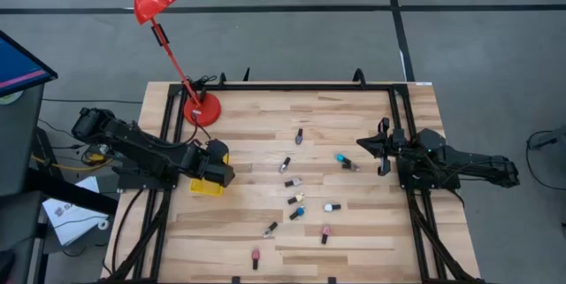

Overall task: Pick & Place Nail Polish
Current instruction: Put the light green nail polish bottle into the yellow basket, then put the brown nail polish bottle into the yellow basket

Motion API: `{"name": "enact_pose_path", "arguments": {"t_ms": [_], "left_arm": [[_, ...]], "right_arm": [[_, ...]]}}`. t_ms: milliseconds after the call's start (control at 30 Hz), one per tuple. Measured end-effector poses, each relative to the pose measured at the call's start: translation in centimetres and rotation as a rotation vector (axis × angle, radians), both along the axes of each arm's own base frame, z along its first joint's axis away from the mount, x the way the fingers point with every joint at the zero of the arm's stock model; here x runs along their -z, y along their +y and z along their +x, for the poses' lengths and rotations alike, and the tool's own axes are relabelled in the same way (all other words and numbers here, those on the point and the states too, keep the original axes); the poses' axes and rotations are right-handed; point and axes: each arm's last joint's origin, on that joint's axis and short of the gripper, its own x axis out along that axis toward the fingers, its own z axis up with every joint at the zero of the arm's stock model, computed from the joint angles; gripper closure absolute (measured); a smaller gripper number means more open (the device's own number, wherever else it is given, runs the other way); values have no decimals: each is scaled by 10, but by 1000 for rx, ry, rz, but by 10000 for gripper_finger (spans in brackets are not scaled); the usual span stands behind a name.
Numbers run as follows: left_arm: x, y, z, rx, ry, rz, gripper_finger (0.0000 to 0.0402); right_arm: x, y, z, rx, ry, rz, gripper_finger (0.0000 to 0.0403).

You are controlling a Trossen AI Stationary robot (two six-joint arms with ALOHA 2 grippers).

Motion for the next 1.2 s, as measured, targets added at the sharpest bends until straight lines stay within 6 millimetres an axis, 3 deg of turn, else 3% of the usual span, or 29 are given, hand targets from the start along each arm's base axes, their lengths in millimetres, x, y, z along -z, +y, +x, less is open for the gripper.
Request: {"name": "enact_pose_path", "arguments": {"t_ms": [233, 633, 933, 1200], "left_arm": [[3, -1, 1, -16, 9, -15, 340], [27, 0, -10, -32, 88, -37, 327], [35, 2, -17, -35, 112, -32, 226], [34, 1, -14, -18, 95, -36, 136]], "right_arm": [[0, 0, 0, 0, 0, 0, 403], [0, 0, 0, 8, 0, 1, 403], [1, -7, -1, 161, -8, 83, 388], [-5, -9, -4, 195, 24, 40, 280]]}}
